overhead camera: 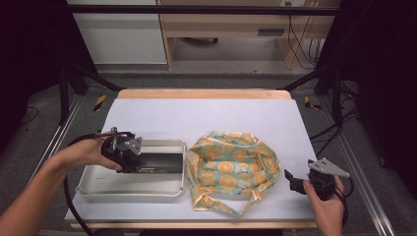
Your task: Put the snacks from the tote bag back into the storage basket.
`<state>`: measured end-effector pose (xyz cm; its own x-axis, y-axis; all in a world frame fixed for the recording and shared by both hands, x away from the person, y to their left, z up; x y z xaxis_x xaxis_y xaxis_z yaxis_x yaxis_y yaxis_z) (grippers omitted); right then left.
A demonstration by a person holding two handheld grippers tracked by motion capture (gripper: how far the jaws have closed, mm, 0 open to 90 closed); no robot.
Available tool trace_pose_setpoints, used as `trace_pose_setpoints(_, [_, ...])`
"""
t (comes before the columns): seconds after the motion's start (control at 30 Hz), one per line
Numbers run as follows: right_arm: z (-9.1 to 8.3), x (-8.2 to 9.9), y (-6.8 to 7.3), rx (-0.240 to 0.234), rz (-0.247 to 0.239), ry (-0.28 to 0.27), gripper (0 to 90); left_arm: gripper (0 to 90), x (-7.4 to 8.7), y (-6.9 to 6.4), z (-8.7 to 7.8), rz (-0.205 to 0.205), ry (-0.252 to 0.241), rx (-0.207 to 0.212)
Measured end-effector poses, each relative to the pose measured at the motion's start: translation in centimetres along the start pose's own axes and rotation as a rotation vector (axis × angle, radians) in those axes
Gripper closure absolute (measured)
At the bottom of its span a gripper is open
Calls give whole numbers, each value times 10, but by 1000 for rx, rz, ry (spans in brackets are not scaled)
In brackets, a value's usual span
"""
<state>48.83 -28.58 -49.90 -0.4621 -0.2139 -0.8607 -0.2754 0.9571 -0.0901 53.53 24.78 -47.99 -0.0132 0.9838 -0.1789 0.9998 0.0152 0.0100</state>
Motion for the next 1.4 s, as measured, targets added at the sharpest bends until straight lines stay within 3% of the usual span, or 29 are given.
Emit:
trace_pose_setpoints(0.77, [-1,1,-1,1,8,4,85,424,5,0,16,-7,-17,42])
trace_pose_setpoints(1.2, [-1,1,1,-7,8,7,82,415,9,3,26,17,35,47])
trace_pose_setpoints(1.4, [0,2,2,-16,13,14,79,263,9,1,23,-7,22,52])
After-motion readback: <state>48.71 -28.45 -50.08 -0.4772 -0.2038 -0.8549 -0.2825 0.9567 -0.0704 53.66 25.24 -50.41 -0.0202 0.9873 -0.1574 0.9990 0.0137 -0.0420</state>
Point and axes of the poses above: each handheld gripper's, and its own axes: z roughly forward along the jaws, x roughly out of its underside, y roughly to its left, the point moved 9 cm from there along z, roughly forward along the jaws, and after that the axes turned 4 degrees about x, right-handed, at the moved point
